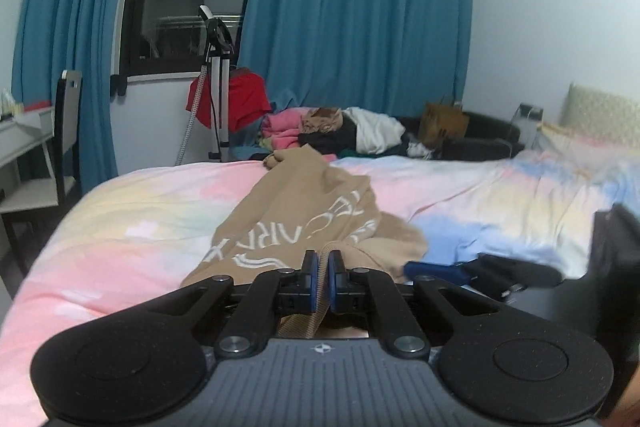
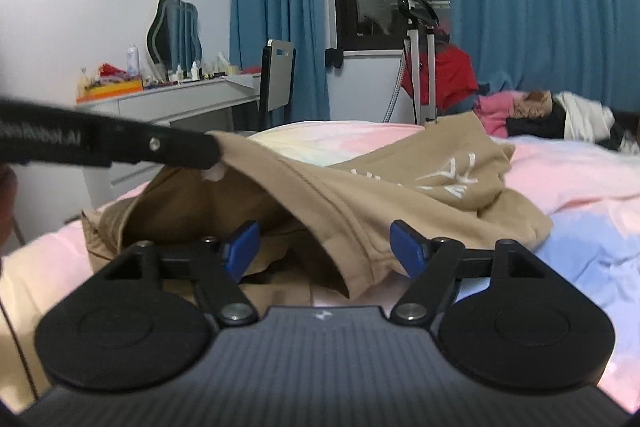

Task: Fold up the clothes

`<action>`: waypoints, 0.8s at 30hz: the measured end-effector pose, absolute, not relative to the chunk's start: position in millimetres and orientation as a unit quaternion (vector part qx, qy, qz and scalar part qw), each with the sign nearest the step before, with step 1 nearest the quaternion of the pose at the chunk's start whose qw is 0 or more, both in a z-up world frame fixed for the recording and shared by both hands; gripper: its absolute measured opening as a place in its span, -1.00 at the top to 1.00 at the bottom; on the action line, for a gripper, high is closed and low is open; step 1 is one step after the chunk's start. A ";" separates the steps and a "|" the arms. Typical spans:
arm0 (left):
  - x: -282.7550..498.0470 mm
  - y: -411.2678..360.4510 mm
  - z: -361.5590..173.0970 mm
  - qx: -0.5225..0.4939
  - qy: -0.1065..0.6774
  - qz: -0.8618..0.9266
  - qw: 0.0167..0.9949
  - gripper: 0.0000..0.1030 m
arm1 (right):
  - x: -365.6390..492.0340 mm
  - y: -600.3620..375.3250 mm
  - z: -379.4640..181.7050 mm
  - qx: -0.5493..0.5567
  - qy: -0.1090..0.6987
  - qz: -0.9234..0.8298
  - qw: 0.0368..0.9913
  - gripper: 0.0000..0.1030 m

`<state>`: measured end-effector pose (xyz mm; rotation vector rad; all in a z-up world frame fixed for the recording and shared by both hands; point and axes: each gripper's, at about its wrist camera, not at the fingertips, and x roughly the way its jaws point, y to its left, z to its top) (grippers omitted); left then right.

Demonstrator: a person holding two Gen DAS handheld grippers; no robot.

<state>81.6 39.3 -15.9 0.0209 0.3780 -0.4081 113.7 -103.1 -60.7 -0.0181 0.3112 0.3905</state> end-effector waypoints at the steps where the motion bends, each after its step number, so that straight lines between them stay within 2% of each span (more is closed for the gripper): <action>1: 81.2 37.8 -16.0 0.011 0.184 -0.200 0.962 0.89 | 117.3 -99.8 -61.7 -0.014 0.157 0.175 0.972 -0.43; 11: 69.7 29.5 -9.8 -0.027 0.155 -0.213 0.964 0.90 | 140.7 -145.4 -69.4 0.067 0.225 -0.015 0.972 -0.43; 16: 59.1 24.2 -3.9 -0.031 0.141 -0.231 0.962 0.90 | 148.3 -155.1 -85.5 0.099 0.256 -0.009 0.961 -0.43; 20: 61.2 25.2 -7.4 -0.026 0.146 -0.217 0.965 0.90 | 138.6 -139.2 -78.1 0.029 0.174 0.003 0.984 -0.38; 21: 62.8 26.1 -8.8 -0.025 0.149 -0.209 0.966 0.89 | 136.6 -138.7 -75.6 0.020 0.163 -0.002 0.986 -0.25; 23: 68.8 26.0 -14.2 -0.019 0.164 -0.196 0.967 0.89 | 133.9 -141.8 -70.7 0.024 0.154 -0.005 0.988 0.37; 24: 71.9 25.2 -17.3 -0.014 0.172 -0.191 0.966 0.88 | 133.3 -145.3 -68.3 0.036 0.155 -0.002 0.987 0.52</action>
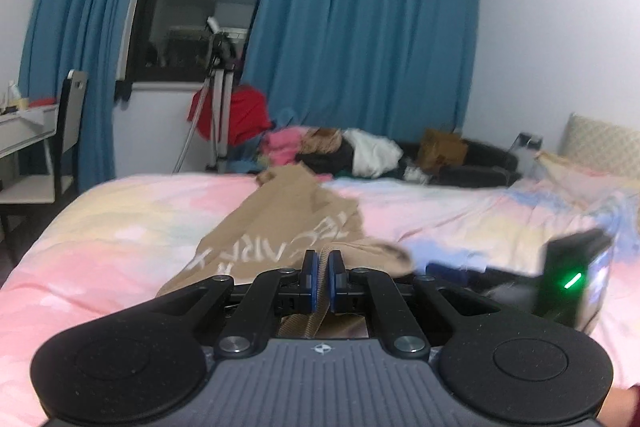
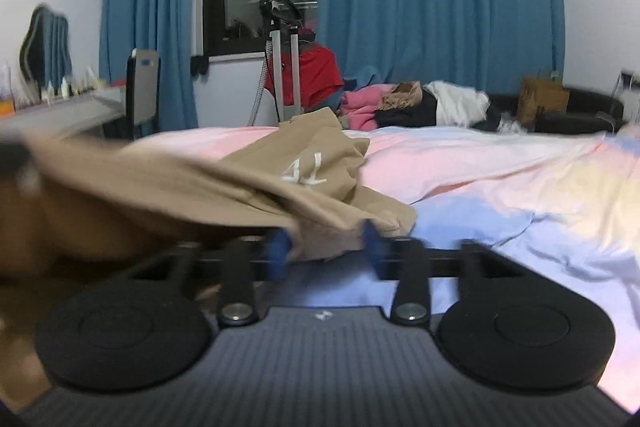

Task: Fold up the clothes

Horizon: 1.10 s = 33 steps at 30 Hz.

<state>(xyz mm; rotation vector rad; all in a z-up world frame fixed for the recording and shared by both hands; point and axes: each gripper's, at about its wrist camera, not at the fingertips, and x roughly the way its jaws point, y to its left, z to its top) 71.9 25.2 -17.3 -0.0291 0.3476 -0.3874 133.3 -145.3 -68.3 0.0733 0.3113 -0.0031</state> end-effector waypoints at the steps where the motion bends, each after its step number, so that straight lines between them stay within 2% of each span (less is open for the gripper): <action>1: 74.2 23.8 -20.7 -0.007 0.178 -0.187 0.966 0.88 | 132.5 -147.8 -66.7 0.051 0.156 0.006 0.986 0.73; 3: 76.8 19.9 -27.8 0.009 0.188 -0.179 0.966 0.86 | 130.4 -147.1 -62.6 0.050 0.151 0.013 0.987 0.88; 5: 77.2 17.2 -33.6 0.018 0.192 -0.174 0.966 0.79 | 127.8 -146.4 -59.1 0.048 0.147 0.020 0.988 0.91; 7: 74.8 10.3 -39.4 0.045 0.188 -0.162 0.968 0.57 | 123.7 -146.8 -54.5 0.054 0.142 0.027 0.988 0.91; 9: 70.2 0.1 -45.1 0.086 0.177 -0.144 0.970 0.15 | 121.7 -150.0 -48.7 0.066 0.138 0.033 0.988 0.91; 12: 66.0 -18.1 -55.9 0.136 0.174 -0.128 0.967 -0.12 | 117.1 -153.8 -41.1 0.089 0.129 0.043 0.987 0.91; 18: 74.6 -42.2 -89.9 0.194 0.200 -0.065 0.958 -0.13 | 111.7 -160.6 -31.5 0.113 0.113 0.052 0.986 0.91; 22: 75.5 -50.5 -101.0 0.236 0.181 -0.035 0.954 -0.17 | 110.7 -166.6 -27.7 0.127 0.106 0.049 0.985 0.91; 24: 79.8 -48.0 -102.3 0.233 0.177 0.007 0.956 -0.30 | 110.4 -169.1 -26.6 0.134 0.103 0.046 0.985 0.91; 26: 85.3 -43.4 -102.1 0.238 0.172 0.064 0.954 -0.33 | 109.4 -172.0 -24.5 0.138 0.096 0.039 0.985 0.91; 30: 85.6 -22.1 -82.7 0.190 0.140 0.134 0.962 -0.54 | 109.4 -178.7 -23.7 0.145 0.093 0.014 0.985 0.91; 33: 77.2 -12.6 -64.2 0.182 0.115 0.164 0.963 -0.71 | 116.6 -176.0 -30.6 0.121 0.120 -0.003 0.985 0.91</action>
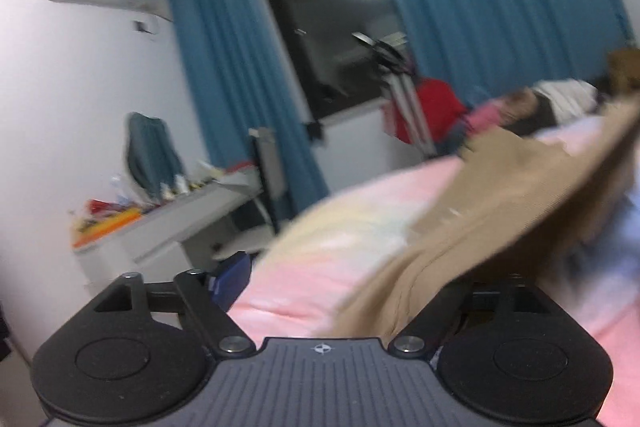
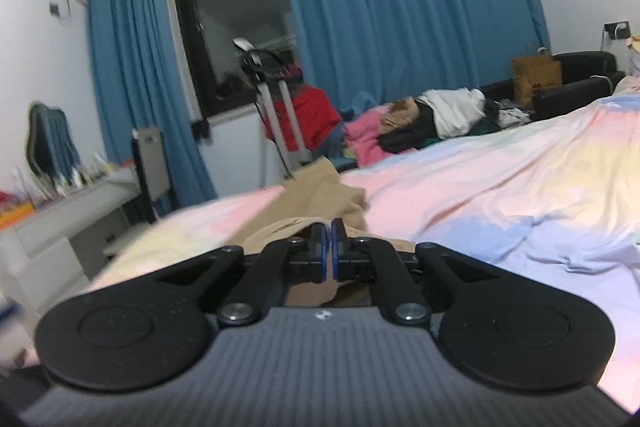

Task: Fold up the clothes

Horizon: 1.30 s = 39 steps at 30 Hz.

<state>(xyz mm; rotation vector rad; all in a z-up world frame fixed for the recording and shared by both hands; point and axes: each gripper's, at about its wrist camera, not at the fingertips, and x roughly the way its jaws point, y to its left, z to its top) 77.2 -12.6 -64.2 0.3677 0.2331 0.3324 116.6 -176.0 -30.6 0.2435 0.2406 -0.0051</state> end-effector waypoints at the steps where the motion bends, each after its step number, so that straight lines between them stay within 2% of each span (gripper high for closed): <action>1: 75.3 -9.6 -60.5 0.199 0.117 0.166 0.959 -0.71 | 119.0 -175.1 -33.0 0.113 0.129 -0.008 0.985 0.90; 4: 69.7 -0.9 -64.6 0.259 0.149 0.181 0.937 -0.74 | 135.5 -163.7 -54.3 0.069 0.203 0.000 0.977 0.90; 7: 73.2 19.4 -63.2 0.207 0.220 0.177 0.937 -0.76 | 143.5 -161.1 -72.8 0.072 0.243 -0.010 0.967 0.90; 10: 67.9 26.3 -59.5 0.190 0.222 0.178 0.940 -0.77 | 131.8 -157.4 -59.9 0.066 0.181 -0.023 0.981 0.90; 12: 60.4 26.4 -50.8 0.186 0.186 0.185 0.947 -0.81 | 121.5 -155.9 -48.1 0.062 0.137 -0.035 0.988 0.90; 14: 50.2 29.6 -31.5 0.139 0.144 0.175 0.964 -0.82 | 106.9 -158.1 -31.3 0.063 0.092 -0.050 0.992 0.90; 18: 20.7 34.4 19.2 0.068 0.034 0.139 0.987 -0.84 | 65.5 -173.7 6.3 0.092 0.022 -0.069 0.993 0.90; 22: -15.0 18.7 63.0 0.074 -0.067 0.132 0.986 -0.84 | 32.9 -179.2 52.6 0.076 -0.050 -0.088 0.992 0.89; 27: -43.9 20.8 145.6 0.006 -0.095 0.102 0.990 -0.81 | 5.0 -197.1 128.9 0.107 -0.102 -0.073 0.986 0.89; 39: -83.8 58.0 381.7 -0.030 -0.140 0.056 0.988 -0.86 | -72.1 -231.5 339.7 0.149 -0.184 0.025 0.971 0.88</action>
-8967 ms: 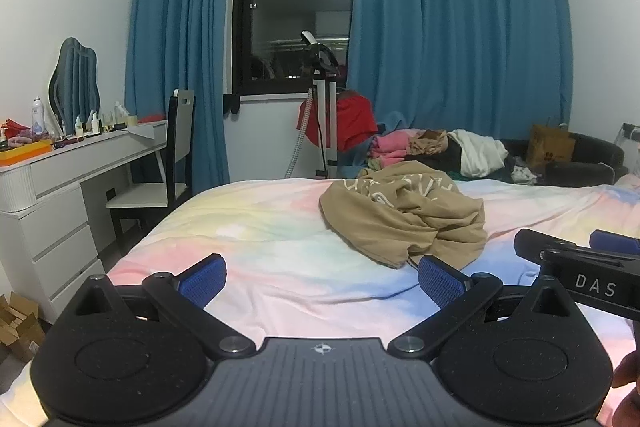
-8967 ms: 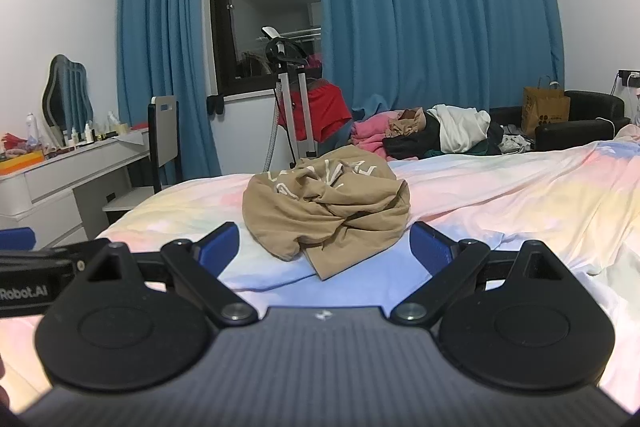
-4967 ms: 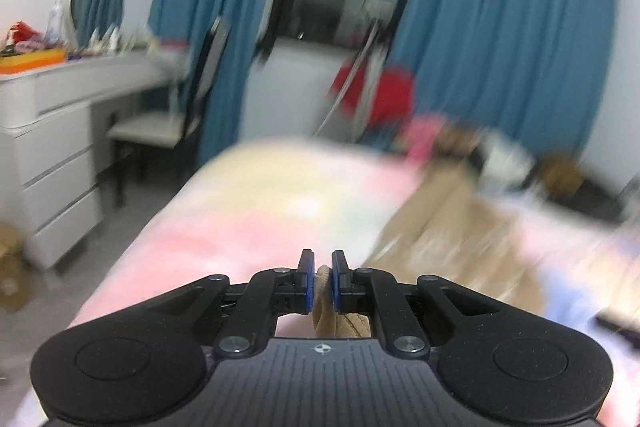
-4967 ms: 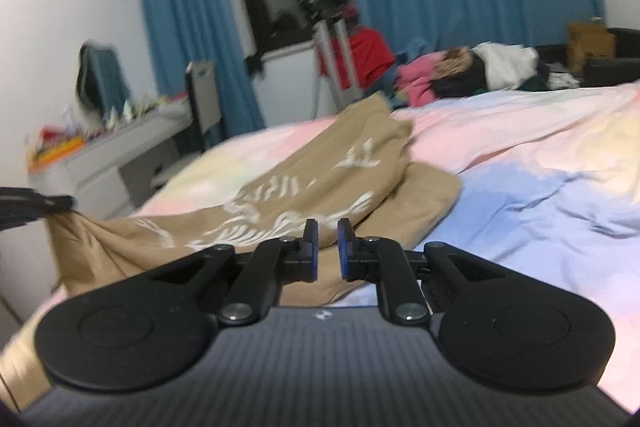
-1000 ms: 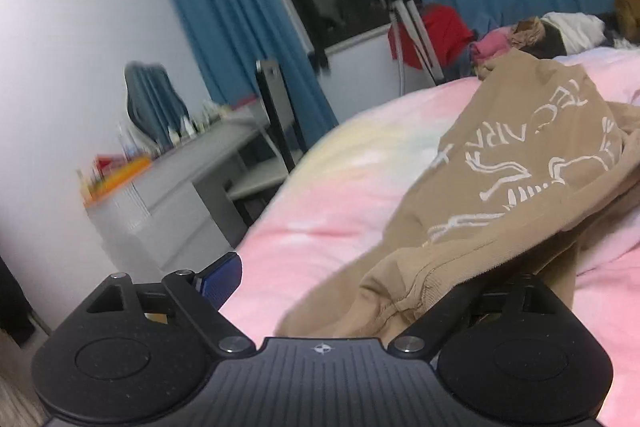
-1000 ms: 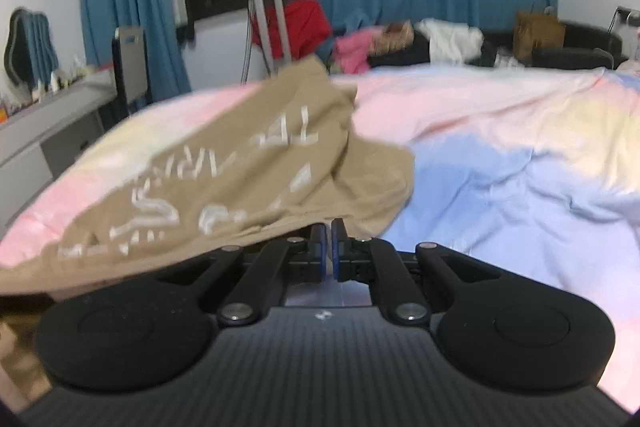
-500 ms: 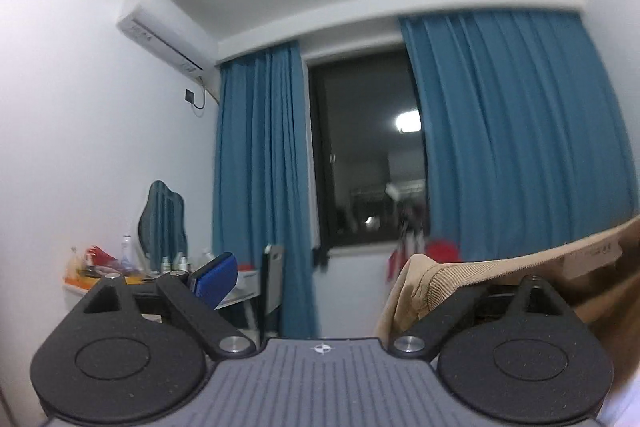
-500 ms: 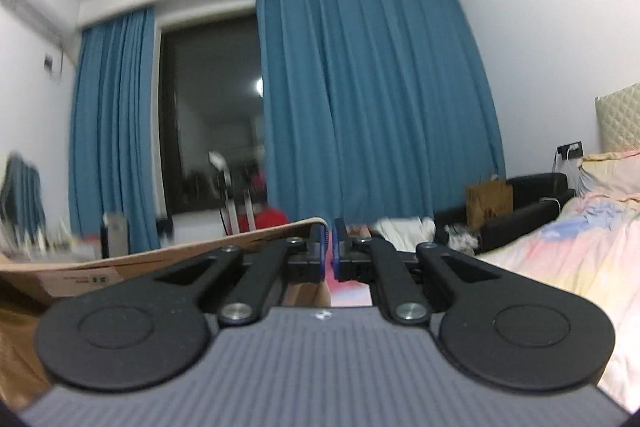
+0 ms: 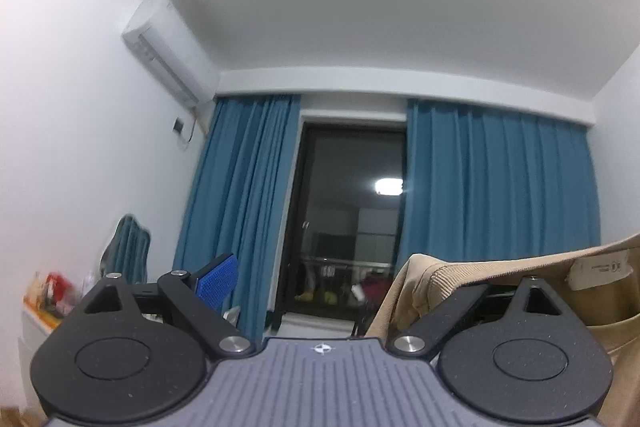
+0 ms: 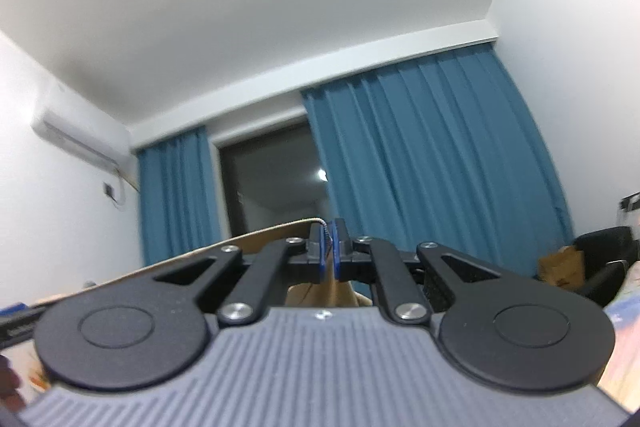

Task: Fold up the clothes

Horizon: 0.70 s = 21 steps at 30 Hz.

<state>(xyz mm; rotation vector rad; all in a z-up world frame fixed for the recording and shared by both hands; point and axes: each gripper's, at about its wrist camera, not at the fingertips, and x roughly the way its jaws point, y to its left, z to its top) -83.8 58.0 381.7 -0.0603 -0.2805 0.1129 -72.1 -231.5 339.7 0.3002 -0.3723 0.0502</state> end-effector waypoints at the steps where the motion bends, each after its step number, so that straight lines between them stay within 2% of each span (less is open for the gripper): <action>1: -86.3 61.0 398.7 -0.024 -0.143 0.052 0.988 -0.87 | -76.6 -234.5 351.9 0.159 -0.187 0.032 0.969 0.88; 5: -93.5 63.9 444.6 0.018 -0.158 0.037 0.987 -0.90 | -92.0 -237.1 392.6 0.163 -0.208 0.042 0.963 0.88; 9: -84.0 62.9 456.1 0.052 -0.156 0.039 0.986 -0.92 | -91.8 -229.7 406.3 0.137 -0.211 0.036 0.967 0.88; 13: -44.2 66.2 435.8 0.068 -0.133 0.050 0.988 -0.93 | -73.6 -225.3 397.0 0.130 -0.186 0.034 0.973 0.83; 21: 74.9 85.4 364.0 0.040 -0.072 0.073 0.994 -0.94 | 25.7 -203.2 333.8 0.101 -0.116 0.010 0.988 0.75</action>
